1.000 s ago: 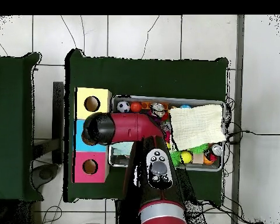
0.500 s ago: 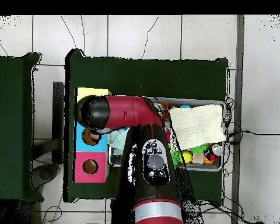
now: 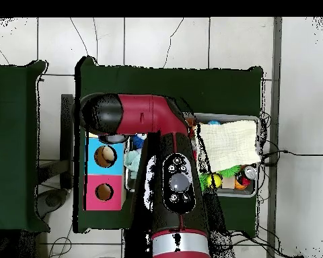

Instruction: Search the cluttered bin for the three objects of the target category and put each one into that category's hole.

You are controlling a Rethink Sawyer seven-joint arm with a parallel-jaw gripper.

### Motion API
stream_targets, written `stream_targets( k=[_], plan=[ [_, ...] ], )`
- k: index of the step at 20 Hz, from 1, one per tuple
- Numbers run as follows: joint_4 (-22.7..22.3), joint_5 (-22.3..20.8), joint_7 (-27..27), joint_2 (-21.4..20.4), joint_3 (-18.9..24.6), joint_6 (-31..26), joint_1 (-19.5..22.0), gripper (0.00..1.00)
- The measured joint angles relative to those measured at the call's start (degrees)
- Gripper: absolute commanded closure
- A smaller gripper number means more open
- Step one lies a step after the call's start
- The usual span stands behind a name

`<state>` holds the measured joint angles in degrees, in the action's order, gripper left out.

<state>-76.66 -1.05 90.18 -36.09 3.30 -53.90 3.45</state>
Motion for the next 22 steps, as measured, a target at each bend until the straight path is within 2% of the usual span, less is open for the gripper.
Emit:
stream_targets(
  k=[14,22],
  plan=[
    [5.4,1.45,0.71,1.12,-2.5,-0.76,-3.88,1.0],
    [9.1,3.25,3.64,4.21,-3.97,-0.75,-7.34,1.0]
  ],
)
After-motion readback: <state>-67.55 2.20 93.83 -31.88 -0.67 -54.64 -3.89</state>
